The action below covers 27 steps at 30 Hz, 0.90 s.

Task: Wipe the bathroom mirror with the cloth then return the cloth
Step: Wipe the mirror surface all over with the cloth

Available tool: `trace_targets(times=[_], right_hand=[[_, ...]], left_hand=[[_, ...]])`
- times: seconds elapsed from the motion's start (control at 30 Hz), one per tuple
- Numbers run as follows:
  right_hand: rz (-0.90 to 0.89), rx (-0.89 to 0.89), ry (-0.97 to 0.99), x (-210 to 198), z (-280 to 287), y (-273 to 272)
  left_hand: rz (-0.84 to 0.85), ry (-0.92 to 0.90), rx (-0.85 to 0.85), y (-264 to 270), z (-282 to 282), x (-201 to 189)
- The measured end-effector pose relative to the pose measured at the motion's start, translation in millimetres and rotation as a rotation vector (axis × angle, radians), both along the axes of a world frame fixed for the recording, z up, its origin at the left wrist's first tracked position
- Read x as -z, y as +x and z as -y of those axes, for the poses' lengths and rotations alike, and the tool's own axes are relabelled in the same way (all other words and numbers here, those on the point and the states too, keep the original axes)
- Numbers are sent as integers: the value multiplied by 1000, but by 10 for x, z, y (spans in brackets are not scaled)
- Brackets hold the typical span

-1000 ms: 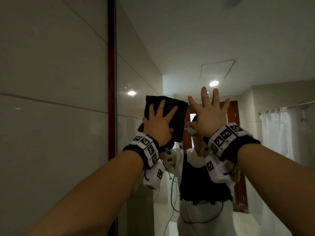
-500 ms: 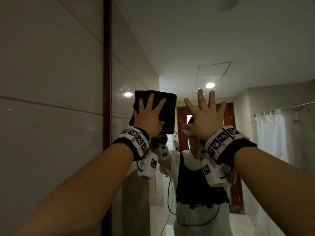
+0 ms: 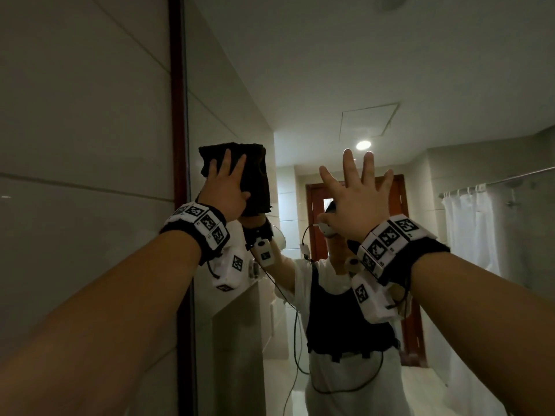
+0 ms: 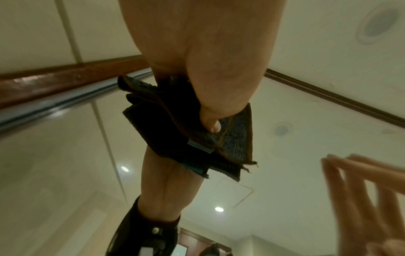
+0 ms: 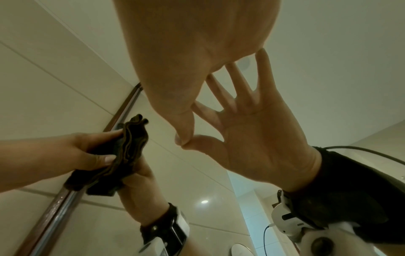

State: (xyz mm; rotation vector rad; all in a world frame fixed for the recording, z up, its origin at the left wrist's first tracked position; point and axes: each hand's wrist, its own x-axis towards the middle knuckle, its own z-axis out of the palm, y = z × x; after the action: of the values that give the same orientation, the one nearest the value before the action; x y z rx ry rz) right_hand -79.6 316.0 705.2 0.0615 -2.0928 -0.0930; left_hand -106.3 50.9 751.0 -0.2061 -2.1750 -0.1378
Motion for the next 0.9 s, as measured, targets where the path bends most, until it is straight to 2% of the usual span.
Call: trace_targets(times=[0.17,0.3,0.5,0.77,0.9], right_hand=[[-80,-70,41,50,227,-15],[-44,-149,134,47,617,-89],[-9,-77,156,129,897,-227],[-29,-67,147,151,871,-287],[-26,-60,142,175,881,-271]], left_hand=[[-22,-90,-115,3,163,-8],[-68,-153,-358,28,365,-36],[-32,-241,-635,106,602,-59],[2,-347,-748,175,630,-20],[-15,-367,-735,214,663,178]])
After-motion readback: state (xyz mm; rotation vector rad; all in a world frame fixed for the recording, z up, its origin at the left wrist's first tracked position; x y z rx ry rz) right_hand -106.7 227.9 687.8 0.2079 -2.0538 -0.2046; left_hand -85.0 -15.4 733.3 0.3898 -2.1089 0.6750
